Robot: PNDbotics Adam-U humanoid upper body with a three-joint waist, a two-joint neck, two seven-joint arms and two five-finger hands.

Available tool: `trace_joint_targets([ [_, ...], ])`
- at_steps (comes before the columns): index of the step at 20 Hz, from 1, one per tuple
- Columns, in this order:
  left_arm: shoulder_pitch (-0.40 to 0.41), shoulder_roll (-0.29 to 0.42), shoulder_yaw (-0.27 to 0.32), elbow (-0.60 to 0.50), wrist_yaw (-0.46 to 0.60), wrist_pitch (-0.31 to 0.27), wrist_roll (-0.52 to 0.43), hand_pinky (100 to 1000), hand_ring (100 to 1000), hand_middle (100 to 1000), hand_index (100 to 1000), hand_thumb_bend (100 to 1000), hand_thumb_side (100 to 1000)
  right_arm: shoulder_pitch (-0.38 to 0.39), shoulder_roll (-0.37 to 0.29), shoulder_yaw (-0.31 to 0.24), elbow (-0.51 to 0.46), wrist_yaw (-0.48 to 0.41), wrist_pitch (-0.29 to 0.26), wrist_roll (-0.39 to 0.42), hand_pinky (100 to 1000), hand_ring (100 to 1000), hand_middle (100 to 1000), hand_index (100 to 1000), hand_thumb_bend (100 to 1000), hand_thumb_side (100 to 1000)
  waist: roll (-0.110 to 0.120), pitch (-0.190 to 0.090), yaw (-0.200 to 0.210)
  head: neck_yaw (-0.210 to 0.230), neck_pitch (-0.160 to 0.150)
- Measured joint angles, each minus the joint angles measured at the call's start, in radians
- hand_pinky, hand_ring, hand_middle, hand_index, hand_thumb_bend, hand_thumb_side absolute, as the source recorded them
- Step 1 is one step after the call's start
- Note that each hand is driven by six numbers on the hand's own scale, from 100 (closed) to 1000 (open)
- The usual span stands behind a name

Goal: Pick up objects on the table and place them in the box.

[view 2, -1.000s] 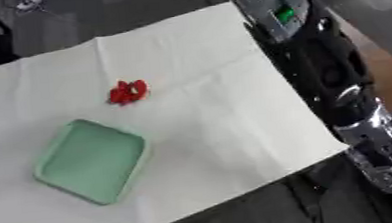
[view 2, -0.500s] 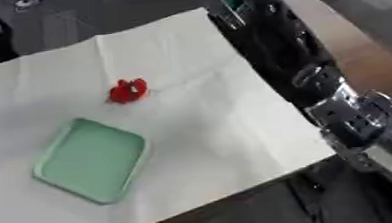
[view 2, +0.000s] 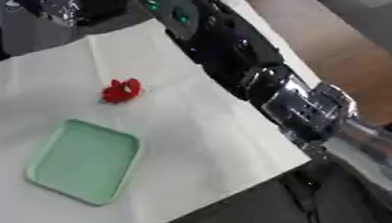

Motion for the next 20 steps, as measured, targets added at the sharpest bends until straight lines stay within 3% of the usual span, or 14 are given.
trace_joint_targets([
  [7, -0.008, -0.001, 0.0, 0.0, 0.001, -0.005, 0.0, 471, 473, 646, 785, 498, 659, 0.023, 0.042, 0.002, 0.091, 0.138, -0.031, -0.108, 729, 817, 879, 890, 143, 984, 0.0, 0.004, 0.004, 0.0, 0.0],
  [8, -0.008, -0.001, 0.0, 0.0, 0.001, -0.005, 0.0, 471, 473, 646, 785, 504, 654, 0.026, 0.046, 0.003, 0.101, 0.159, -0.036, -0.12, 730, 823, 880, 891, 348, 891, 0.0, 0.005, 0.005, 0.0, 0.0],
  [9, -0.008, -0.001, 0.0, 0.0, 0.001, -0.006, 0.0, 471, 473, 646, 785, 498, 659, 0.033, 0.051, 0.005, 0.108, 0.18, -0.043, -0.13, 731, 826, 881, 892, 146, 991, 0.0, 0.005, 0.006, 0.0, 0.0],
  [20, -0.015, -0.008, 0.0, 0.0, 0.001, -0.01, 0.0, 471, 472, 646, 784, 497, 659, 0.084, 0.097, 0.028, 0.165, 0.326, -0.119, -0.168, 718, 822, 889, 898, 130, 1000, 0.001, 0.007, 0.008, 0.001, -0.001],
])
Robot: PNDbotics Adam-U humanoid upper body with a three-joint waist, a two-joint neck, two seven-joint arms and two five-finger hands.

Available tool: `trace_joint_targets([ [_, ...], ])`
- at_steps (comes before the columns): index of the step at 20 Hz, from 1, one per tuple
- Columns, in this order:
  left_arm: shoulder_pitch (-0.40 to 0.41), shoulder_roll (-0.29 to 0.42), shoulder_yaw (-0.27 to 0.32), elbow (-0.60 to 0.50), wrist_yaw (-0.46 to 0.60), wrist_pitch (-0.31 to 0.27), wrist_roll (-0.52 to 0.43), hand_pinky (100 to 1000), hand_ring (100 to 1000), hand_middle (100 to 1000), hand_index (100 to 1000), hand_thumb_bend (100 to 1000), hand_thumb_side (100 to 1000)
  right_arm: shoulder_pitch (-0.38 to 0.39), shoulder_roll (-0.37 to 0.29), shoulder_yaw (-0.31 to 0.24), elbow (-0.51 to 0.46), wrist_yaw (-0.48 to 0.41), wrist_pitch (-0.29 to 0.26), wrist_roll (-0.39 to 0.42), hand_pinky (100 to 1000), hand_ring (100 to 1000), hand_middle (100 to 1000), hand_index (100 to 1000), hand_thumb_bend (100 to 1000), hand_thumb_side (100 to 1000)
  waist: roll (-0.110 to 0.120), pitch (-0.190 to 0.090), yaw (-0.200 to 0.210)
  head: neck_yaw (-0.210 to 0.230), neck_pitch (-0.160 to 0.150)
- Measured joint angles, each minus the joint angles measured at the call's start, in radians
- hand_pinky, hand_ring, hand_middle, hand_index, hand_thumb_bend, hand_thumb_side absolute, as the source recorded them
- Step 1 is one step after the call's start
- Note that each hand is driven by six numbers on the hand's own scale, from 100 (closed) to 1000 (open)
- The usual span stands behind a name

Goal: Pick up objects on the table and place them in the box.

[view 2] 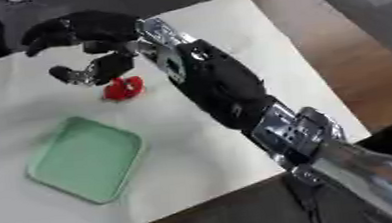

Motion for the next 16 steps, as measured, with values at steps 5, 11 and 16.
trace_joint_targets([
  [5, 0.0, 0.0, 0.0, 0.0, 0.0, -0.002, 0.002, 470, 471, 646, 784, 496, 659, 0.022, 0.018, 0.0, 0.015, 0.025, -0.013, -0.008, 717, 813, 885, 894, 128, 1000, 0.001, 0.0, 0.0, 0.0, 0.0],
  [11, 0.0, 0.0, 0.0, 0.0, 0.0, -0.002, 0.002, 470, 471, 646, 784, 496, 660, 0.035, 0.033, 0.002, 0.029, 0.047, -0.009, -0.025, 710, 805, 881, 893, 120, 1000, 0.002, 0.001, 0.0, 0.0, 0.0],
  [16, -0.001, -0.001, 0.0, 0.0, 0.0, -0.002, 0.002, 470, 470, 646, 784, 495, 660, 0.035, 0.045, -0.01, 0.079, 0.086, -0.004, -0.033, 707, 800, 879, 893, 110, 1000, 0.007, 0.007, 0.001, 0.0, 0.0],
])
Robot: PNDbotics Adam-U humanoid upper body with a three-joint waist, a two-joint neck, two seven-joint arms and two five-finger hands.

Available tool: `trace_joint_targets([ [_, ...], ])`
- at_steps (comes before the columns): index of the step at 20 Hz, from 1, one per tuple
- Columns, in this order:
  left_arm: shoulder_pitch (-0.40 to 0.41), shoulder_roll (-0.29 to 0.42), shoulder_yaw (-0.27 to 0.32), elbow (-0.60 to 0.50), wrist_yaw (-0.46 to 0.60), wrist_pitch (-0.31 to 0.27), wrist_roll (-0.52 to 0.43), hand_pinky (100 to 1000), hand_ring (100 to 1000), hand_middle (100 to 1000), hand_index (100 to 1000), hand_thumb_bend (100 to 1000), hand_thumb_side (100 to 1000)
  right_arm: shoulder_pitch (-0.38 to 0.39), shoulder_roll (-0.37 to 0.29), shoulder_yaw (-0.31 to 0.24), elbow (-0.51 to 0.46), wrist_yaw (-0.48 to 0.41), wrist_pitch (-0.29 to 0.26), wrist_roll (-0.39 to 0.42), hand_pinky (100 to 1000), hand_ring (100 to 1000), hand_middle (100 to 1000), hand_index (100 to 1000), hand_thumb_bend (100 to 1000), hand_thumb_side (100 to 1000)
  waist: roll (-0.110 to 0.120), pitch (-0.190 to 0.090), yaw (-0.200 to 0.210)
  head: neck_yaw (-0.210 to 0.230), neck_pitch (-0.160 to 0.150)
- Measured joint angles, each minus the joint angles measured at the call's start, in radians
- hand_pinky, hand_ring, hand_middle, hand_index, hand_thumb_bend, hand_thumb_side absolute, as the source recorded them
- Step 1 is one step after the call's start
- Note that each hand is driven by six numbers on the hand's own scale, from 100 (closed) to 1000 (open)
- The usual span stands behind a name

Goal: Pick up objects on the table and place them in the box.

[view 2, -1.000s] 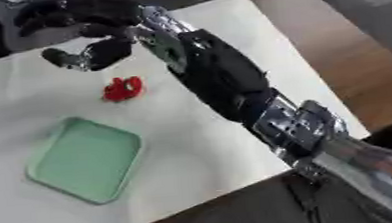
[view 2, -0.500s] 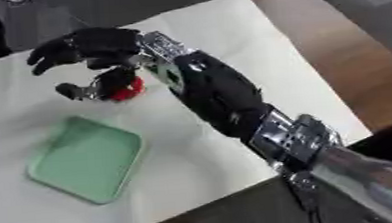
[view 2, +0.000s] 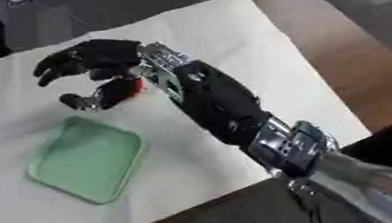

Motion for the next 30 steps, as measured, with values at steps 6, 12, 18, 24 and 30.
trace_joint_targets([
  [6, -0.001, -0.001, 0.0, 0.0, 0.001, 0.0, 0.0, 469, 469, 645, 784, 494, 662, 0.0, 0.014, -0.028, 0.074, 0.071, -0.005, -0.023, 709, 804, 880, 895, 101, 1000, 0.004, 0.006, 0.005, 0.0, -0.01],
  [12, -0.005, -0.01, 0.0, 0.0, 0.003, 0.0, 0.0, 468, 469, 645, 784, 494, 662, 0.0, 0.03, -0.053, 0.136, 0.153, -0.01, -0.065, 710, 817, 888, 906, 145, 1000, 0.008, 0.015, 0.013, -0.009, -0.02],
  [18, -0.024, -0.028, 0.0, 0.0, 0.009, -0.006, 0.002, 469, 469, 645, 784, 494, 661, -0.009, 0.033, -0.064, 0.169, 0.234, -0.014, -0.114, 733, 847, 915, 941, 208, 944, 0.019, 0.029, 0.027, -0.019, -0.041],
  [24, -0.054, -0.054, 0.0, 0.0, 0.014, -0.013, 0.004, 470, 469, 645, 785, 494, 661, -0.037, 0.029, -0.077, 0.192, 0.318, -0.01, -0.165, 803, 887, 955, 963, 232, 901, 0.036, 0.048, 0.048, -0.035, -0.068],
  [30, -0.073, -0.076, -0.003, 0.0, 0.02, -0.019, 0.001, 469, 468, 644, 785, 493, 661, -0.063, -0.002, -0.1, 0.22, 0.396, 0.009, -0.235, 798, 892, 960, 964, 230, 898, 0.048, 0.069, 0.068, -0.054, -0.098],
])
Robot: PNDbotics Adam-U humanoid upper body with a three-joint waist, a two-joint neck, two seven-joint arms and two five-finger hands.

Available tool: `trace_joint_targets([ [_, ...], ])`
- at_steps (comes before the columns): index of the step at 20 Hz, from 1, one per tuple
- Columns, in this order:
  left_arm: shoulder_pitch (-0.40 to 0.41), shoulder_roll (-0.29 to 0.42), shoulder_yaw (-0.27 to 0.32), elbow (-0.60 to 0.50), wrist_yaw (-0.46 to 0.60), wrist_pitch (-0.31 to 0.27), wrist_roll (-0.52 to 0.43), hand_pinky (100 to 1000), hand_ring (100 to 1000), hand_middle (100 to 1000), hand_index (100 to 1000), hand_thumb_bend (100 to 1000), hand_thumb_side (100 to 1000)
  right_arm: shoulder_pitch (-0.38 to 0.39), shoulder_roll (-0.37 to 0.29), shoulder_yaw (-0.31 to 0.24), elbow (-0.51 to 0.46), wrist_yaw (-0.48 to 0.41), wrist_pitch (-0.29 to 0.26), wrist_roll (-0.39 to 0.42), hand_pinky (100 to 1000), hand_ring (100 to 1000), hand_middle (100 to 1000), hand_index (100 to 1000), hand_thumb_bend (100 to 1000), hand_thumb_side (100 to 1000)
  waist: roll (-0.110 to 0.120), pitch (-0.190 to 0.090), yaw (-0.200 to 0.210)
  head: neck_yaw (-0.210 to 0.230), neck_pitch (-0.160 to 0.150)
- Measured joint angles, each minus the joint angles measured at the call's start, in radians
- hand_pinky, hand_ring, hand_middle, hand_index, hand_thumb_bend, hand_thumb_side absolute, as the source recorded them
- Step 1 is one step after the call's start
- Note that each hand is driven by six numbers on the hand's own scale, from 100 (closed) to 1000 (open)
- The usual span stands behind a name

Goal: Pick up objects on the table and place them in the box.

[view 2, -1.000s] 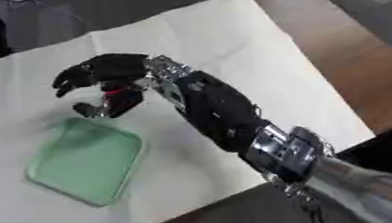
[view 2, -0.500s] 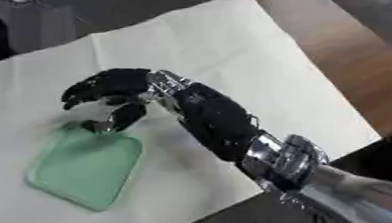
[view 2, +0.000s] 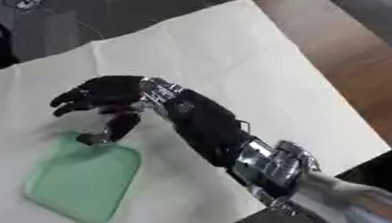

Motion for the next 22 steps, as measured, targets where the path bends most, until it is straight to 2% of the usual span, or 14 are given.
trace_joint_targets([
  [5, -0.01, -0.012, -0.003, 0.0, 0.007, -0.006, 0.001, 468, 467, 644, 785, 492, 662, 0.0, -0.021, -0.028, 0.046, 0.031, 0.027, -0.026, 753, 868, 961, 971, 244, 869, 0.001, 0.007, 0.006, -0.008, -0.016],
  [9, -0.014, -0.012, -0.003, 0.0, 0.007, -0.008, 0.0, 468, 468, 644, 785, 492, 662, 0.006, -0.042, -0.033, 0.061, 0.022, 0.027, -0.027, 738, 854, 970, 977, 238, 850, 0.001, 0.01, 0.008, -0.008, -0.018],
  [16, -0.033, -0.027, -0.005, 0.0, 0.011, -0.011, -0.003, 470, 468, 644, 785, 492, 662, 0.02, -0.055, -0.033, 0.061, -0.001, 0.026, -0.026, 705, 838, 967, 965, 204, 834, 0.007, 0.018, 0.023, -0.017, -0.039],
  [19, -0.042, -0.03, -0.009, 0.0, 0.013, -0.012, -0.004, 470, 468, 644, 785, 492, 662, 0.02, -0.057, -0.033, 0.06, -0.004, 0.026, -0.029, 758, 858, 974, 962, 228, 819, 0.006, 0.023, 0.027, -0.018, -0.043],
  [22, -0.045, -0.031, -0.009, 0.0, 0.014, -0.014, -0.005, 469, 467, 643, 785, 492, 662, 0.01, -0.07, -0.033, 0.048, -0.011, 0.026, -0.049, 894, 875, 973, 951, 264, 824, 0.005, 0.025, 0.031, -0.026, -0.044],
])
